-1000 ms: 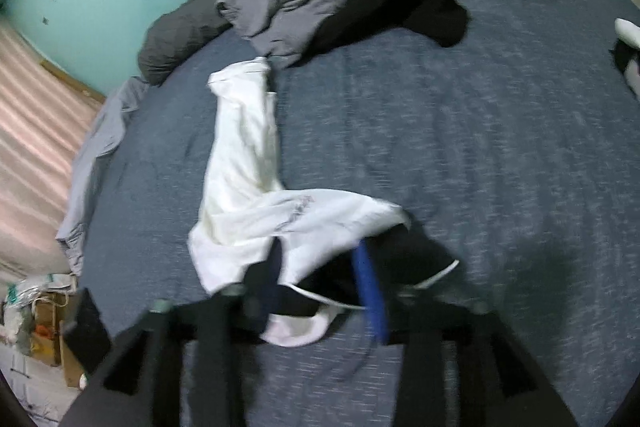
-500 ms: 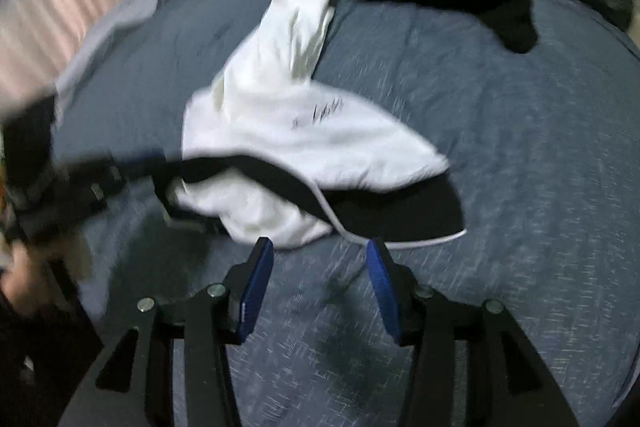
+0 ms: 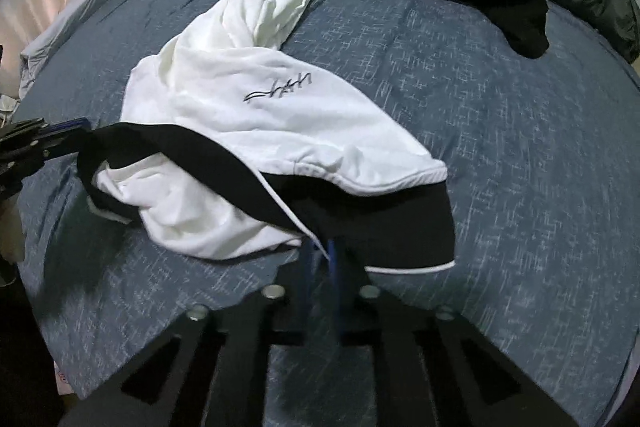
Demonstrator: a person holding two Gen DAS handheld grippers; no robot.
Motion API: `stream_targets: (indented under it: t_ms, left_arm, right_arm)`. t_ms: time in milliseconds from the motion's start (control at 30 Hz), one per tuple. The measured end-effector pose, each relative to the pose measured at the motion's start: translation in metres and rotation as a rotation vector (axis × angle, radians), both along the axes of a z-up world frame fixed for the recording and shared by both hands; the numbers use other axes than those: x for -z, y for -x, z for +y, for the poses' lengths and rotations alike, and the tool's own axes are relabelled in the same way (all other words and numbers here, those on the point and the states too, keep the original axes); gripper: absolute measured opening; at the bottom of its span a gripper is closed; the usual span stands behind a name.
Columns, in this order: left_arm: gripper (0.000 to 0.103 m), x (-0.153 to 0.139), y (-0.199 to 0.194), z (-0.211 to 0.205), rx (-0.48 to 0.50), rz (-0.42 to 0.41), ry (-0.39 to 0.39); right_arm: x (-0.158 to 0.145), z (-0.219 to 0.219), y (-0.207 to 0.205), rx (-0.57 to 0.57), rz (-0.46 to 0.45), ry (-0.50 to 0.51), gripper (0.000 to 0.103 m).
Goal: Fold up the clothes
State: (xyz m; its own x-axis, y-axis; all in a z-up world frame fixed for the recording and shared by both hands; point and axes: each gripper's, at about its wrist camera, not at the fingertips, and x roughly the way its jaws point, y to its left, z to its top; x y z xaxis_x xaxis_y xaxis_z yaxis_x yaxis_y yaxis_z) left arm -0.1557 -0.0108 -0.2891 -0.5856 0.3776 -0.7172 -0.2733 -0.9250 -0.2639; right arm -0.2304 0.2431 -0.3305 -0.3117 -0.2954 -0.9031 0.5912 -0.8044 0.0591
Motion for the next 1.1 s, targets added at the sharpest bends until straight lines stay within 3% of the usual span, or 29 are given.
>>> stream_targets:
  t_ms: [167, 433, 767, 967, 1033, 1100]
  left_arm:
    - [0.002, 0.007, 0.002, -0.017, -0.019, 0.013, -0.046]
    - [0.002, 0.007, 0.006, -0.018, -0.005, -0.014, -0.117]
    - [0.003, 0.003, 0.011, 0.007, 0.044, 0.013, -0.096]
    - [0.009, 0.0, 0.011, 0.005, 0.039, 0.026, -0.091]
    - [0.01, -0.001, 0.011, 0.004, 0.034, 0.026, -0.094]
    - [0.01, -0.001, 0.011, 0.004, 0.033, 0.027, -0.095]
  right_arm:
    - [-0.017, -0.001, 0.013, -0.022, 0.006, 0.055, 0.002]
    - [-0.028, -0.029, 0.058, -0.077, -0.006, 0.018, 0.001]
    - [-0.013, -0.053, 0.109, -0.021, 0.009, -0.02, 0.002]
    - [-0.055, 0.0, 0.078, 0.041, 0.097, 0.146, 0.002]
    - [-0.062, 0.016, 0.056, 0.005, 0.081, 0.197, 0.003]
    - [-0.057, 0.022, 0.038, -0.04, 0.049, 0.182, 0.003]
